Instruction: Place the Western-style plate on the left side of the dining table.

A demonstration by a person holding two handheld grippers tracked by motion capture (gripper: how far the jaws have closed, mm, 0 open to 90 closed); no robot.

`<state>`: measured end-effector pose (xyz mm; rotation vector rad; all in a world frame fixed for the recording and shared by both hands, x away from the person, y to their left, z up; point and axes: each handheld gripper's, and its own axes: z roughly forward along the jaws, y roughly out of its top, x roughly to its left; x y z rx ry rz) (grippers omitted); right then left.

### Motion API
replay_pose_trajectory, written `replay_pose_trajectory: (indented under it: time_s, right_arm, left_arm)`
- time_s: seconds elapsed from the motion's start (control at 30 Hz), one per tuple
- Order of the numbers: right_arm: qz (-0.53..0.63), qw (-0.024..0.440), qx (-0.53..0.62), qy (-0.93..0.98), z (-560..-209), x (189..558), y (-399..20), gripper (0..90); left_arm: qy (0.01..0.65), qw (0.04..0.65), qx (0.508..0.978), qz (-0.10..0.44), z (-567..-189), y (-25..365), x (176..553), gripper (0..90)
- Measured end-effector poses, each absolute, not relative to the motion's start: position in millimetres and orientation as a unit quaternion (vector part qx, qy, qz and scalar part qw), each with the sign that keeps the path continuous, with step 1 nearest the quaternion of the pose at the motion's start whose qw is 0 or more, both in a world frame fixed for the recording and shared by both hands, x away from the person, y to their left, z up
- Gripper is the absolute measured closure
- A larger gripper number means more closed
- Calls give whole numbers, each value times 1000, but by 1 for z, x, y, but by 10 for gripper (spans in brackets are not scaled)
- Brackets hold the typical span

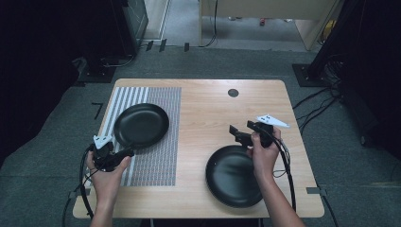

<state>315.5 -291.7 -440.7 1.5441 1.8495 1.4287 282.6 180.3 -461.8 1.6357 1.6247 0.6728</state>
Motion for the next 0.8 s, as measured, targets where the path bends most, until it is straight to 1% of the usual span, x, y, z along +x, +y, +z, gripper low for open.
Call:
replay_pose_trajectory:
  time_s: [0.1, 0.47, 0.63, 0.8]
  right_arm:
    - [505, 168, 547, 646, -442, 309, -302, 147]
    - [490, 180, 567, 637, -455, 282, -347, 148]
    - [483, 195, 579, 628, -459, 267, -363, 149]
    - [471, 211, 588, 623, -463, 254, -376, 149]
  left_arm:
    - [625, 346, 643, 276, -465, 179, 278, 198]
    - [637, 331, 637, 280, -475, 186, 268, 195]
    - [641, 327, 641, 267, -480, 190, 262, 151]
    - [630, 333, 647, 273, -482, 197, 252, 140]
